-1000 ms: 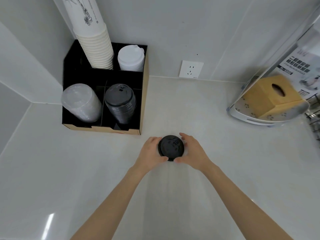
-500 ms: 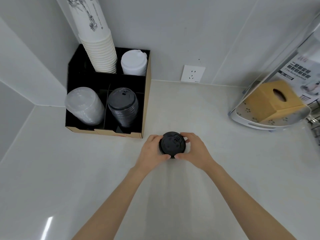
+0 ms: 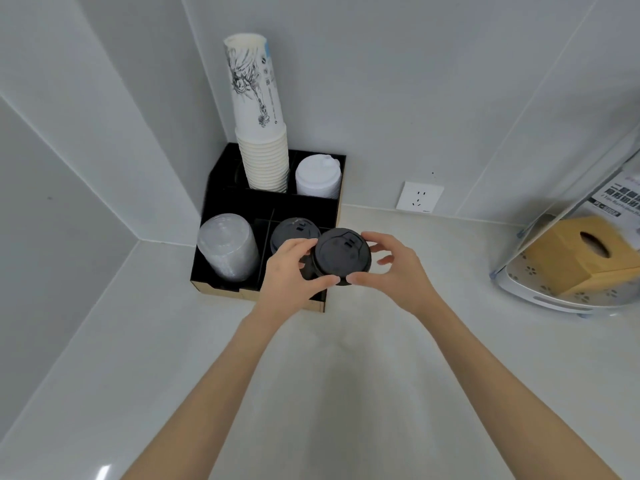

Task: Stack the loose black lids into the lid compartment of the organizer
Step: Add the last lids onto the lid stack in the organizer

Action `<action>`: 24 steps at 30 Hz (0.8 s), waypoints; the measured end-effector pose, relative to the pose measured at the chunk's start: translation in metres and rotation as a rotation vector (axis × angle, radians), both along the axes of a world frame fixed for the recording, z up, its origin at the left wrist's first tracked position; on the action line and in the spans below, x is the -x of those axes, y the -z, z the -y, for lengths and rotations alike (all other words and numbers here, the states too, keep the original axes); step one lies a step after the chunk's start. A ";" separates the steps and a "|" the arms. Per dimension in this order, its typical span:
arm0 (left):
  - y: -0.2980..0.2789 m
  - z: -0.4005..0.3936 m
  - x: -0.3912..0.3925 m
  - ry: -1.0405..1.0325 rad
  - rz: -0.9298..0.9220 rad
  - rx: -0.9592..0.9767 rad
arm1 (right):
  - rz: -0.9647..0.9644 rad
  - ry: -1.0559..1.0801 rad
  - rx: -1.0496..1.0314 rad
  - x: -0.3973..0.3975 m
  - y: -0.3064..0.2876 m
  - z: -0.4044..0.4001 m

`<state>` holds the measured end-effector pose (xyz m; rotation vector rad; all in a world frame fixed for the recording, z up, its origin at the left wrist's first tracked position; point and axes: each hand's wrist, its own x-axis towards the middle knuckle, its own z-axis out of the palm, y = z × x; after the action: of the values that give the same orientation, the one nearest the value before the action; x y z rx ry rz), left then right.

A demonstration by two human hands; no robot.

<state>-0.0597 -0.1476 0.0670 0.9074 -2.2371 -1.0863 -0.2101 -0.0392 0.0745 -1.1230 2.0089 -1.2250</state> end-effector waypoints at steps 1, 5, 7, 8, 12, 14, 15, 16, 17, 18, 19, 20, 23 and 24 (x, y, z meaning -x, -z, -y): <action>-0.003 0.006 -0.003 -0.012 -0.017 -0.001 | 0.005 -0.008 0.013 -0.002 -0.004 0.007; -0.008 0.032 -0.012 -0.070 -0.062 -0.042 | 0.030 -0.044 0.042 -0.010 -0.016 0.040; -0.008 0.044 -0.014 -0.097 -0.063 -0.057 | 0.042 -0.060 0.046 -0.012 -0.017 0.056; -0.008 0.049 -0.015 -0.106 -0.060 -0.060 | 0.049 -0.062 0.049 -0.013 -0.017 0.062; -0.004 0.064 -0.015 -0.133 -0.046 -0.070 | 0.068 -0.053 0.047 -0.015 -0.013 0.079; 0.002 0.068 -0.015 -0.144 -0.032 -0.080 | 0.069 -0.046 0.032 -0.015 -0.007 0.084; 0.004 0.069 -0.015 -0.151 -0.024 -0.087 | 0.068 -0.042 0.025 -0.016 -0.004 0.085; 0.008 0.070 -0.014 -0.159 -0.017 -0.095 | 0.064 -0.040 0.017 -0.016 0.000 0.086; 0.010 0.070 -0.014 -0.166 -0.012 -0.099 | 0.055 -0.042 0.010 -0.016 0.002 0.087; 0.013 0.070 -0.014 -0.170 -0.007 -0.099 | 0.046 -0.046 0.004 -0.016 0.004 0.088; 0.016 0.070 -0.013 -0.174 -0.002 -0.099 | 0.038 -0.052 -0.002 -0.017 0.006 0.088; 0.018 0.070 -0.013 -0.177 0.003 -0.097 | 0.033 -0.059 -0.008 -0.017 0.007 0.089; 0.024 0.070 -0.015 -0.182 0.016 -0.105 | 0.023 -0.075 -0.027 -0.018 0.012 0.089; 0.025 0.070 -0.015 -0.182 0.021 -0.113 | 0.017 -0.080 -0.034 -0.019 0.013 0.089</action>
<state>-0.0446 -0.2175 0.0421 1.1499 -2.0798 -1.1311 -0.1912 -0.1285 0.0611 -1.1609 1.9455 -1.1522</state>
